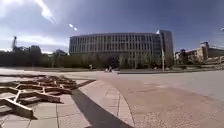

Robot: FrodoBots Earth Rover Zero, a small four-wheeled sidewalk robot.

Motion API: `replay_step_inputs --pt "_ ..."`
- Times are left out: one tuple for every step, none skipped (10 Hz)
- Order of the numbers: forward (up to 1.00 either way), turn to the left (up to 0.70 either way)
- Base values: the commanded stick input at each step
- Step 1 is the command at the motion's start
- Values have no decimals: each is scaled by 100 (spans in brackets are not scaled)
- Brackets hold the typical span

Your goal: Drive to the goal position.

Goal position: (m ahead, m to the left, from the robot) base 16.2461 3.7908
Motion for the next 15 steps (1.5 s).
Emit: replay_step_inputs --pt "50 0" --pt "50 0" --pt "50 0" --pt "50 0" --pt "50 0" --pt "50 0" --pt "50 0" --pt "50 0" --pt "50 0" --pt "50 0" --pt "50 0" --pt "50 0" --pt "50 0" --pt "50 0" --pt "50 0"
